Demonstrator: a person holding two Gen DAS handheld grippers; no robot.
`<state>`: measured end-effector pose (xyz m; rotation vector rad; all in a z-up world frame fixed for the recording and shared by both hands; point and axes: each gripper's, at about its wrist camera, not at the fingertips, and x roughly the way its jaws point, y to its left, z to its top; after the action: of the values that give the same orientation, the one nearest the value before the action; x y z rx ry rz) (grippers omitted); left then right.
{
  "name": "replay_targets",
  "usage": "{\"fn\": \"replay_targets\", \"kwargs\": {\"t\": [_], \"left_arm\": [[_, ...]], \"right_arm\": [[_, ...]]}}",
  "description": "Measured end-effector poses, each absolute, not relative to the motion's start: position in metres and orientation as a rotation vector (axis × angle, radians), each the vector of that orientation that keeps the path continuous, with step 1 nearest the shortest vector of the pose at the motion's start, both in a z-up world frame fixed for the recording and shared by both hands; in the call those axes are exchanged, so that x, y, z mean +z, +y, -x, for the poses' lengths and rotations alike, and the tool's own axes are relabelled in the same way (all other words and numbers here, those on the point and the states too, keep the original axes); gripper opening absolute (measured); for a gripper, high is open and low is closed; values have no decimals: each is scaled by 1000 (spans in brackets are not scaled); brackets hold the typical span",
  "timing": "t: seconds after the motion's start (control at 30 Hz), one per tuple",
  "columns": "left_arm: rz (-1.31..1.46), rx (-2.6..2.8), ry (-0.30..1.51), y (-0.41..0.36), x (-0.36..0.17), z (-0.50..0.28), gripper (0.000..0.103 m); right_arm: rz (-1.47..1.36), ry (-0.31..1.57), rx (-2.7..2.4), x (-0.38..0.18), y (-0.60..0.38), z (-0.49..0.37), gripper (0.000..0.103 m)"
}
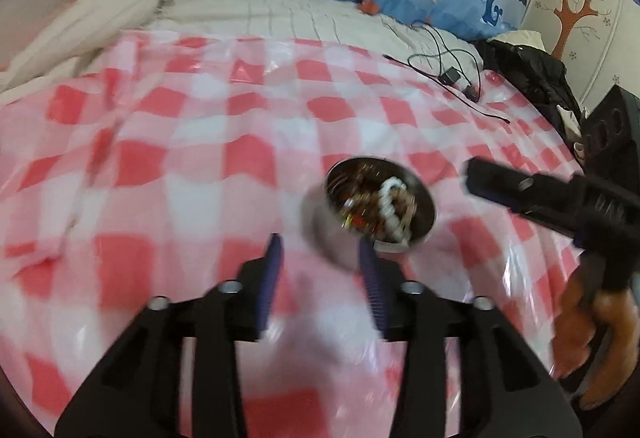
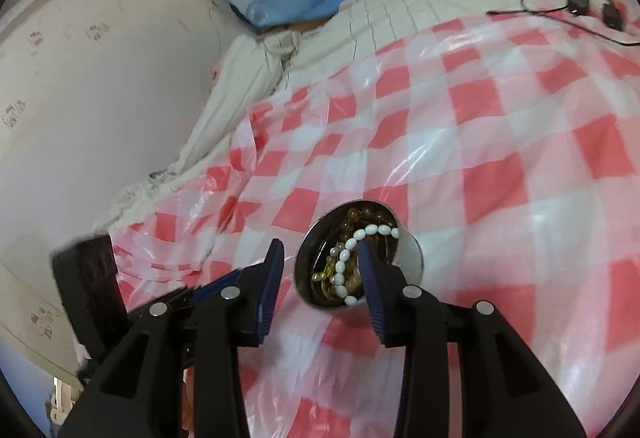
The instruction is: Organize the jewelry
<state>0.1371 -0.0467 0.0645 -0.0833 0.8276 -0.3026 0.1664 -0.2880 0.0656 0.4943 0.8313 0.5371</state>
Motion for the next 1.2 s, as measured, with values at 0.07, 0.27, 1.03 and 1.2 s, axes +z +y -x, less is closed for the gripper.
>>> {"fn": "replay_targets", "kwargs": {"t": [0.07, 0.27, 1.03, 1.2], "left_arm": [[32, -266, 785, -44, 64, -110, 61], [-4, -188, 761, -45, 54, -43, 82], [14, -99, 848, -41, 12, -29, 95], [-8, -87, 870, -45, 10, -31, 95]], "right_arm": [[-509, 825, 526, 63, -297, -141, 45], [-440, 869, 383, 33, -295, -63, 56], [-152, 842, 108, 0, -269, -4, 87], [-142, 850, 113, -2, -266, -6, 90]]}}
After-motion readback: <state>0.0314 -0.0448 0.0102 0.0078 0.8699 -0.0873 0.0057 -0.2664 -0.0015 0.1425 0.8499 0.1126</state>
